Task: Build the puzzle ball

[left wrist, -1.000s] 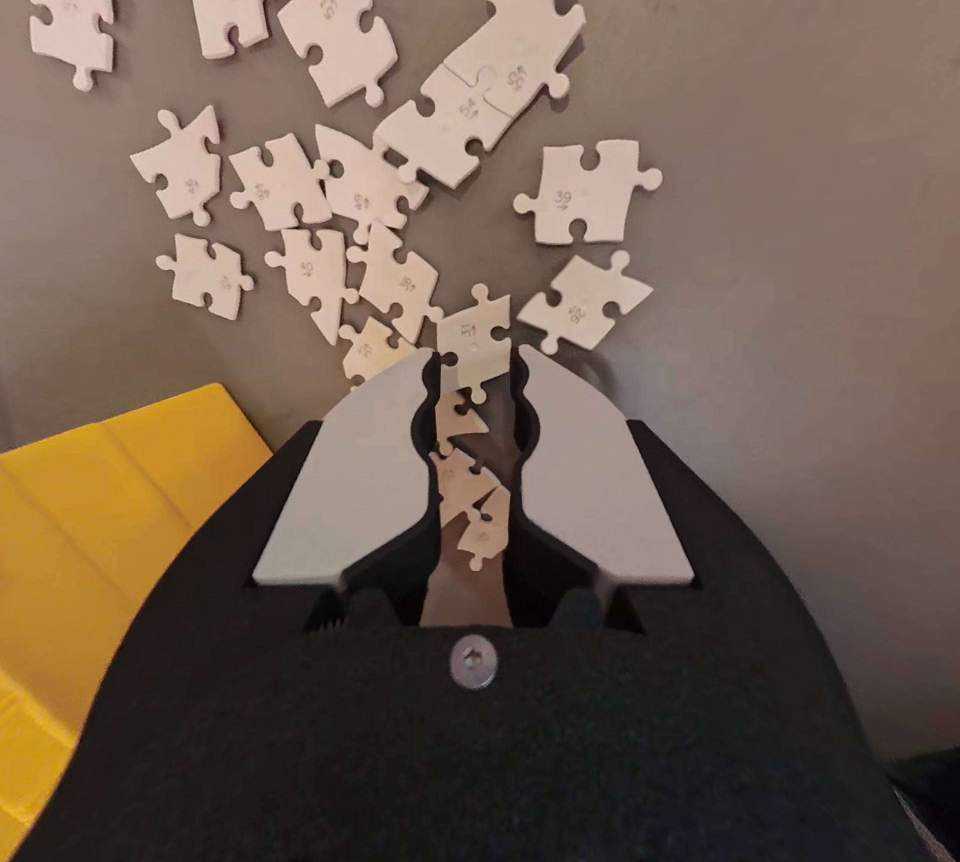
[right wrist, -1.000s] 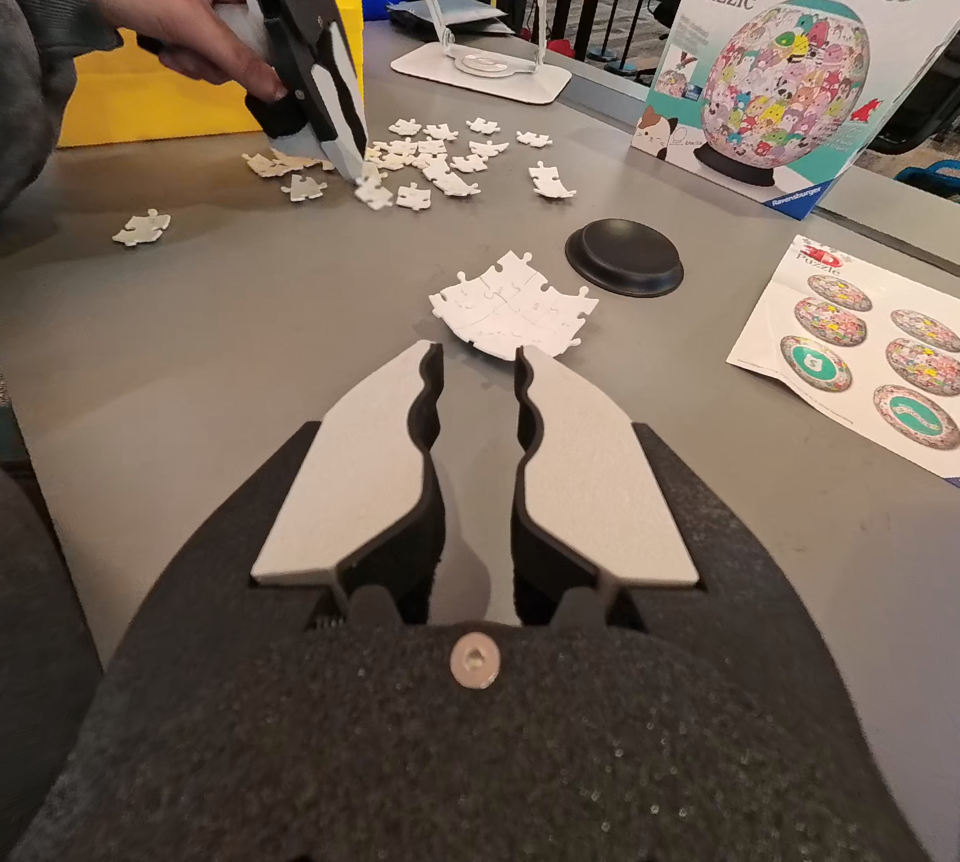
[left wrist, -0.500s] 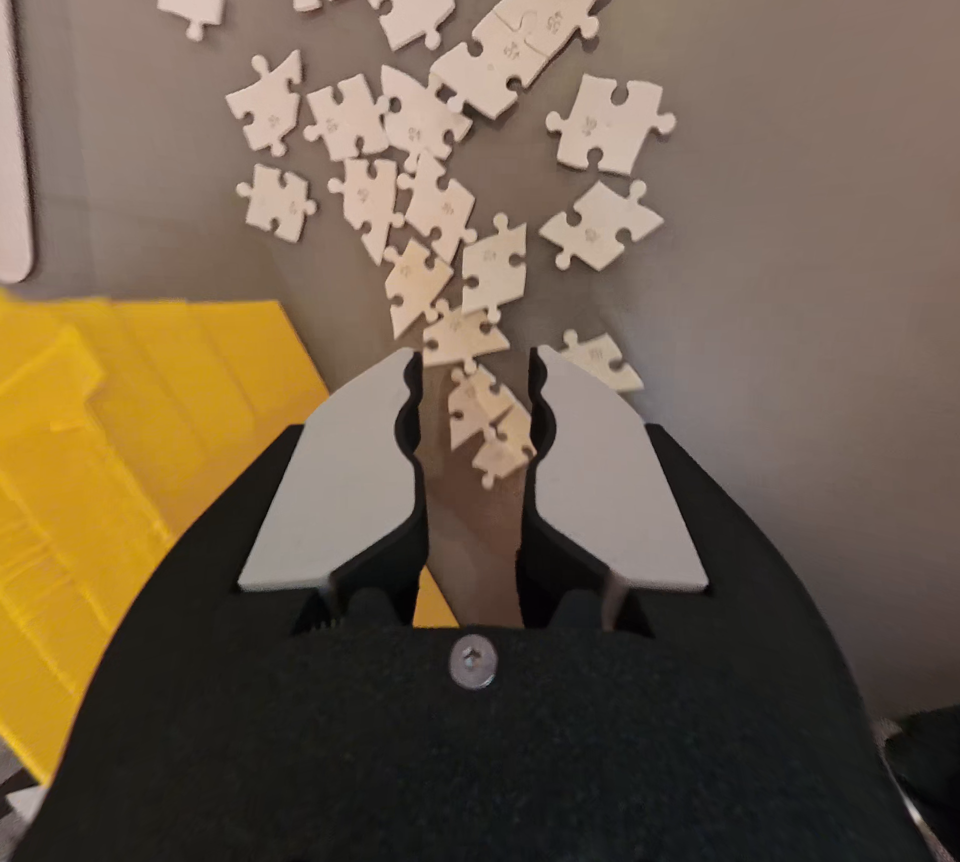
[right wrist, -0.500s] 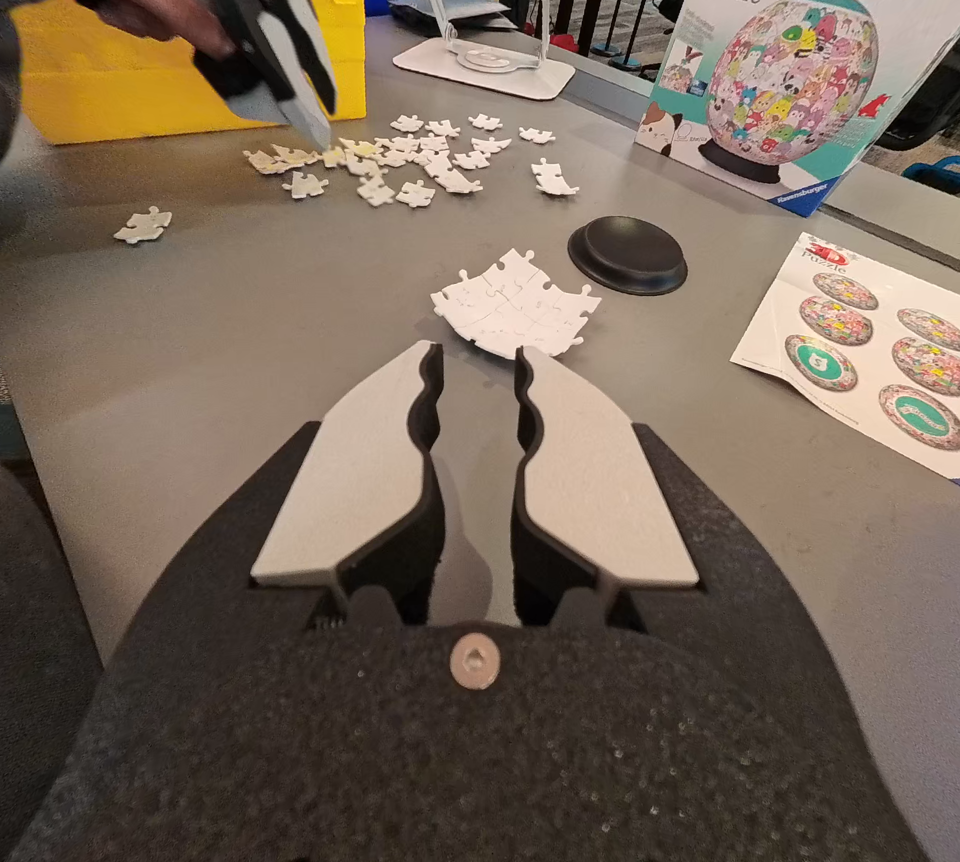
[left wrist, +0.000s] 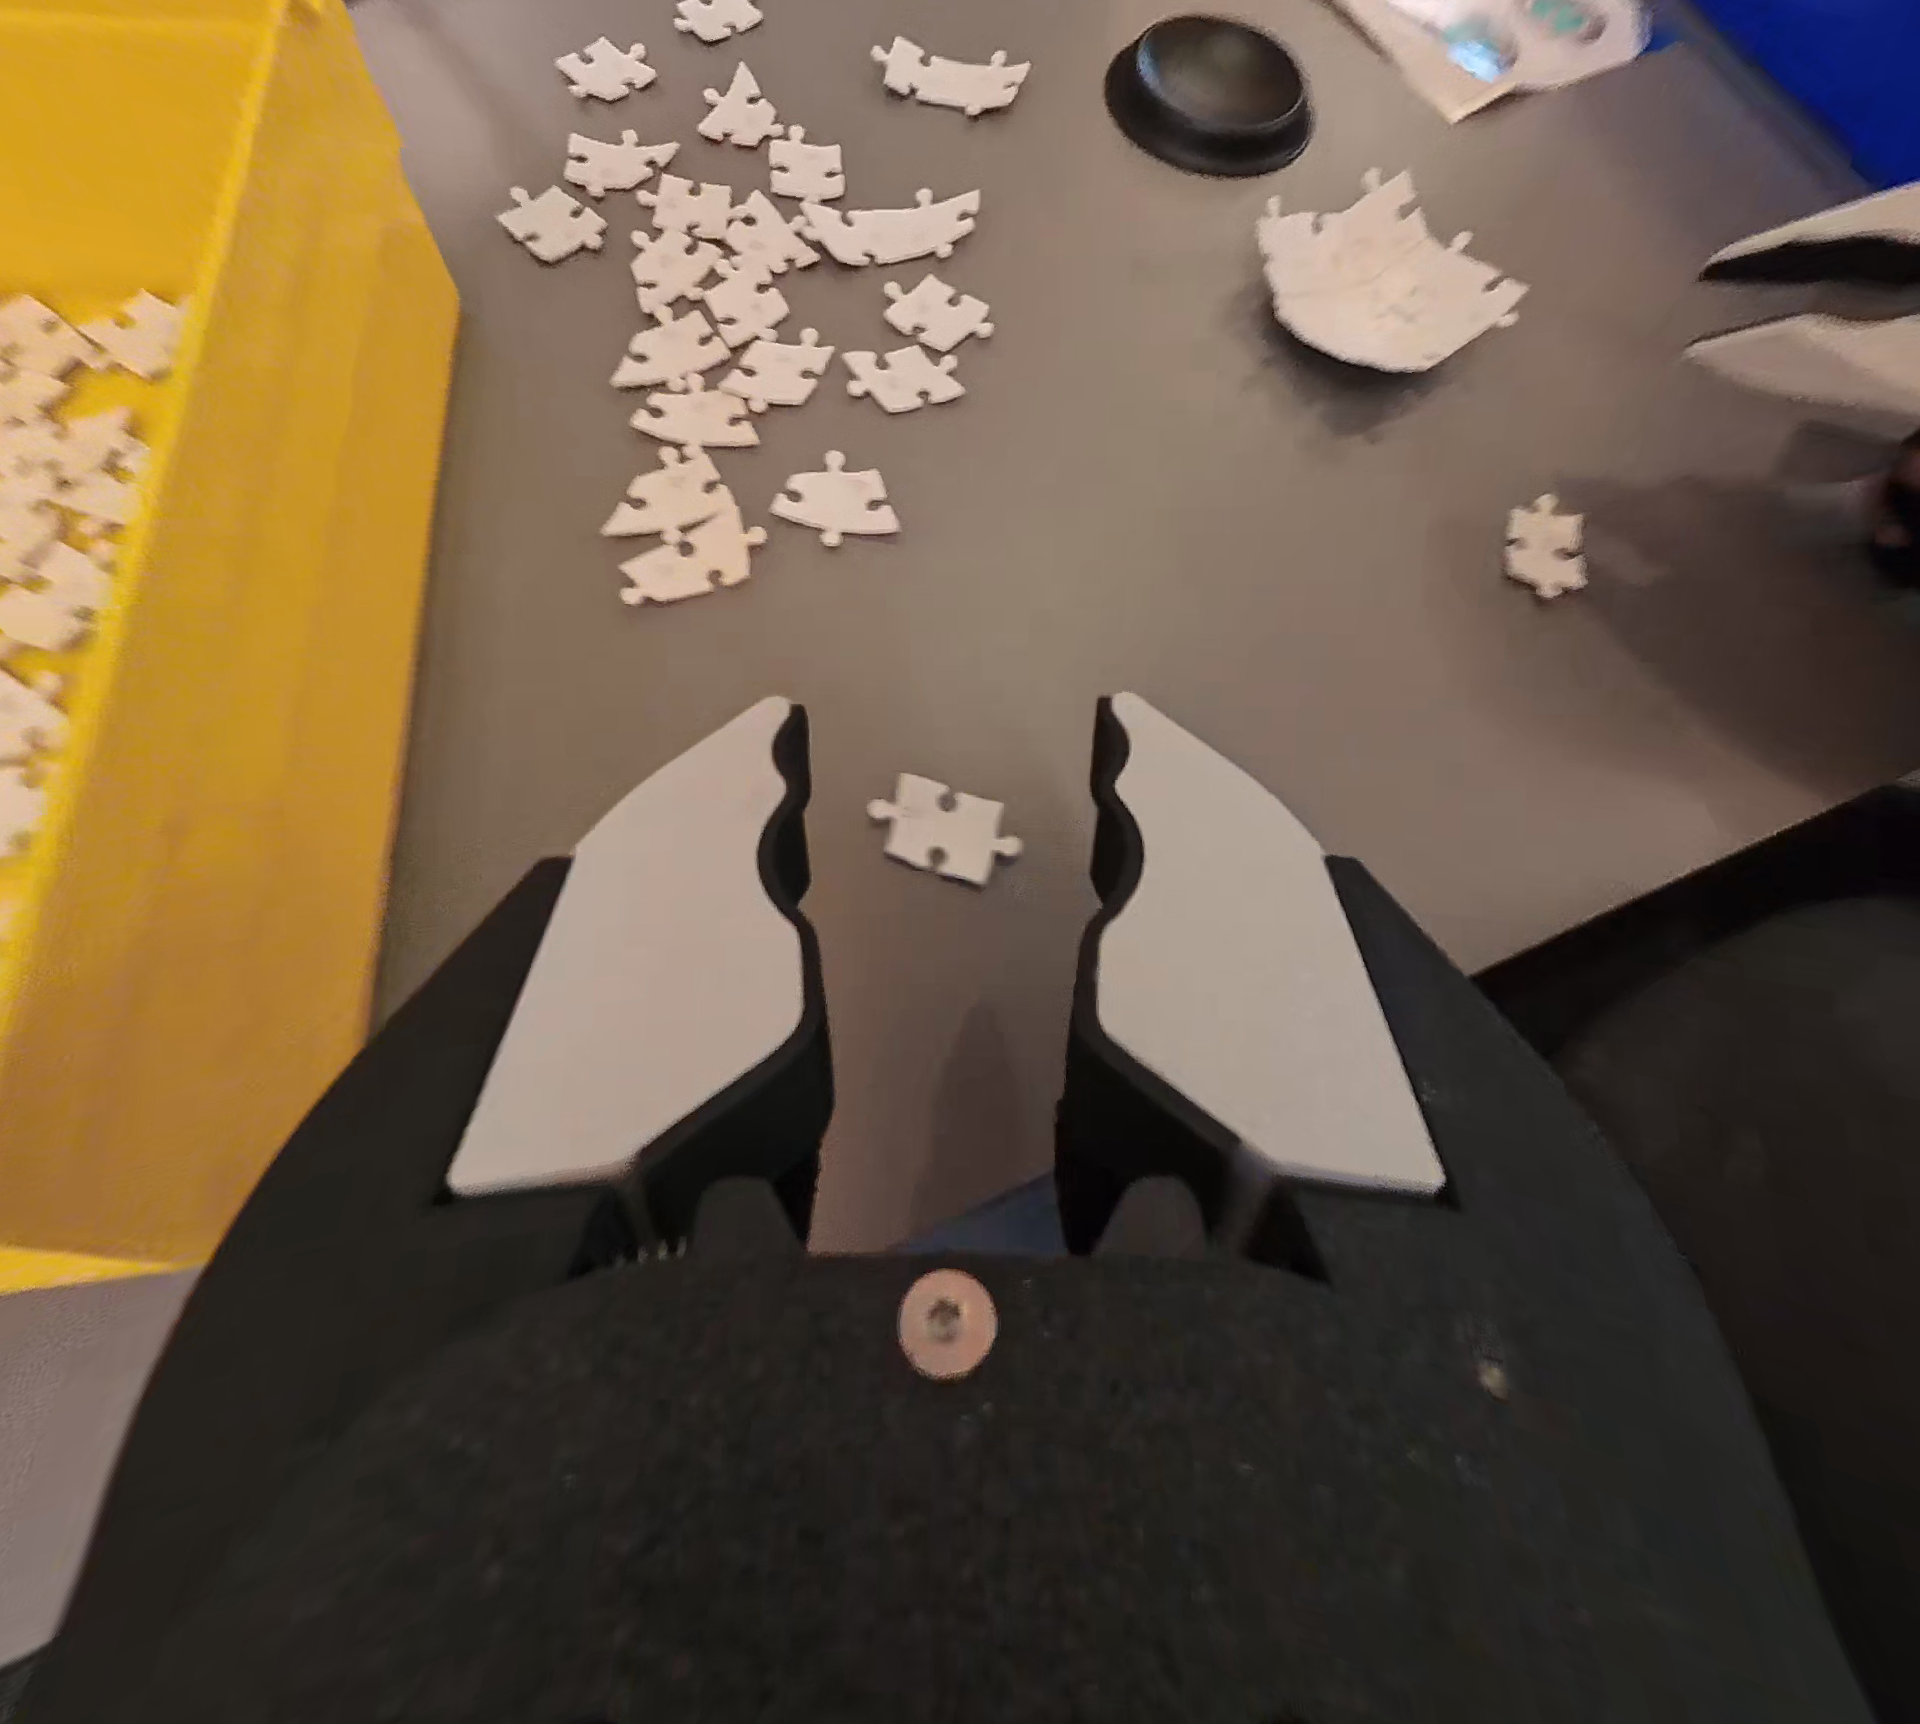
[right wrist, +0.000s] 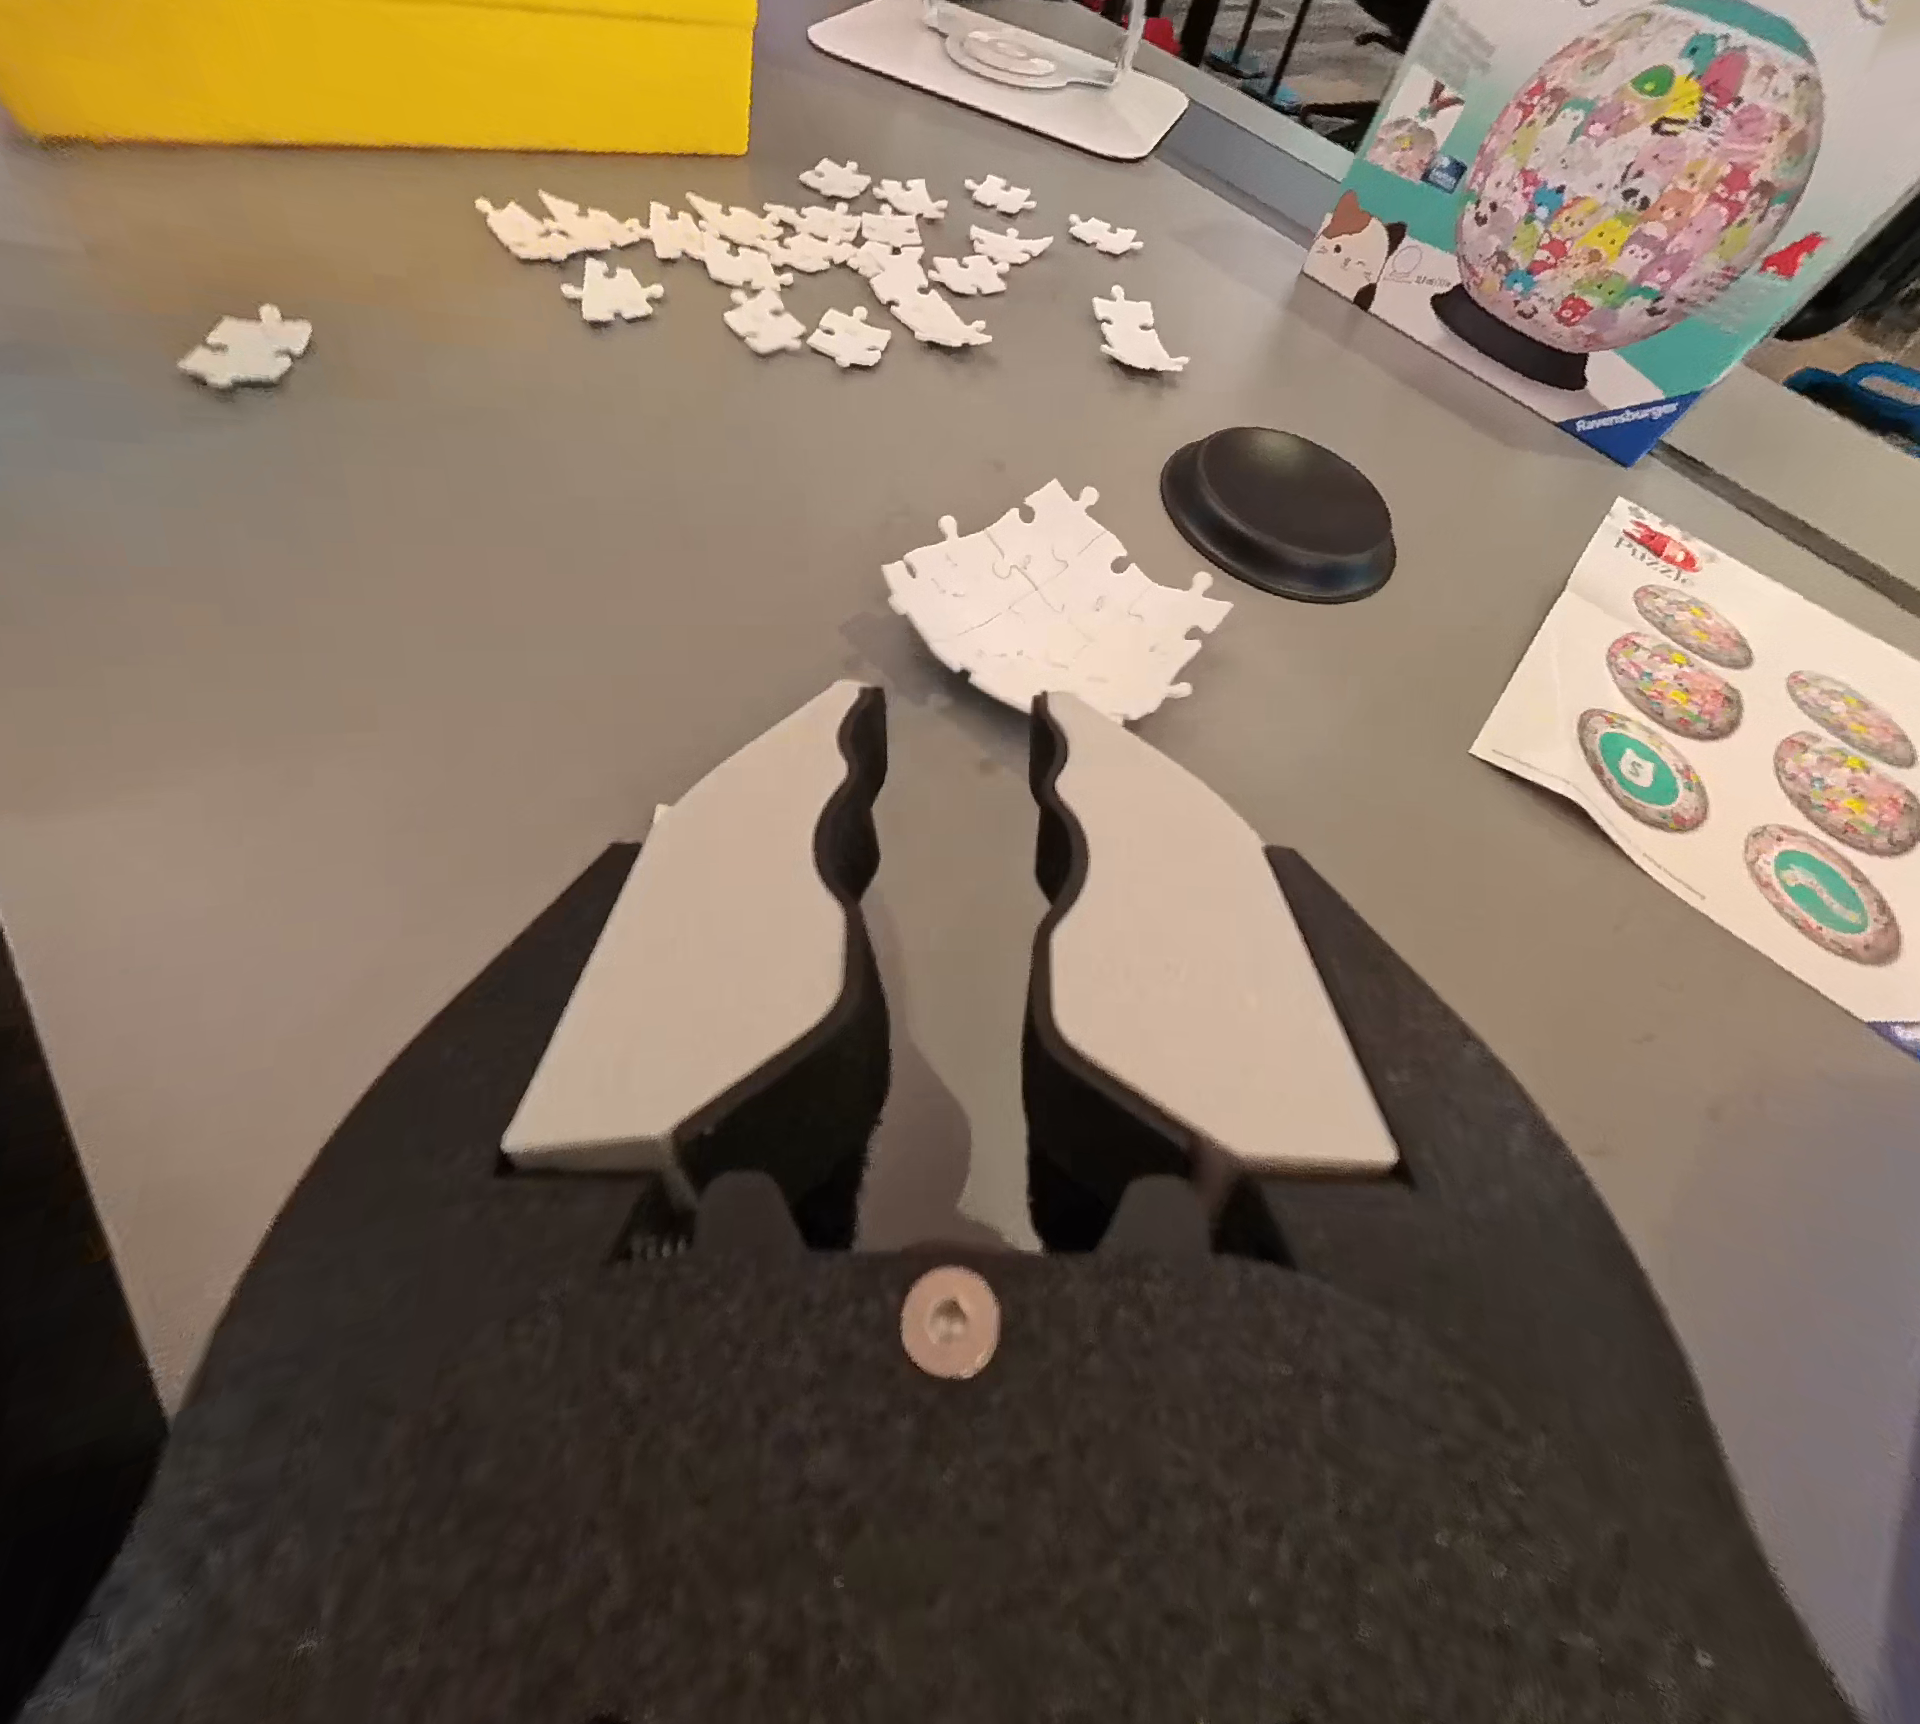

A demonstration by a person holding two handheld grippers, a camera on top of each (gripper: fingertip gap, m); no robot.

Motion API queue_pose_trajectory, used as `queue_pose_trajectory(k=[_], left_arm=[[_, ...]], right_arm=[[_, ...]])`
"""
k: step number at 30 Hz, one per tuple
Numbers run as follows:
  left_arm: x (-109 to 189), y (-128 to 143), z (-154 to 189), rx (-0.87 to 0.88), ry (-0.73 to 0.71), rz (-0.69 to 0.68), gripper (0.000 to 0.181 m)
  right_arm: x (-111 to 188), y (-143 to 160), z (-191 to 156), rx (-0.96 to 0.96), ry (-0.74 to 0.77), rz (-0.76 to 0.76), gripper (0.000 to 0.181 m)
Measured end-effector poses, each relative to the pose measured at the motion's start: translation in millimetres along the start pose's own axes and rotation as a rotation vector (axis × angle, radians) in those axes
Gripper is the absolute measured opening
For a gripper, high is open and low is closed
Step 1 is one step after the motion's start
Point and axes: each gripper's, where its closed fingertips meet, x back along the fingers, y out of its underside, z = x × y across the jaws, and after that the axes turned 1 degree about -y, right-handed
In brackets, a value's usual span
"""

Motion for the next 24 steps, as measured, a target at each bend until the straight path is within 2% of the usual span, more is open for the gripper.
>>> queue_pose_trajectory(k=[3,6,12,18,24], left_arm=[[4,4,8,0.072,0.031,0.101,0.047],[3,9,-12,0.067,-0.029,0.178,0.048],[12,5,-17,0.126,0.06,0.266,0.053],[1,12,-3,0.068,0.133,0.207,0.054],[-14,21,2,-0.037,0.148,0.131,0.055]], right_arm=[[-2,1,-7,0.077,0.006,-0.015,0.026],[-2,1,-12,0.131,0.016,-0.014,0.026],[2,-2,-3,0.089,0.056,0.017,0.027],[-2,5,8,0.031,0.09,-0.042,0.029],[-7,14,8,0.089,0.129,-0.121,0.03]])
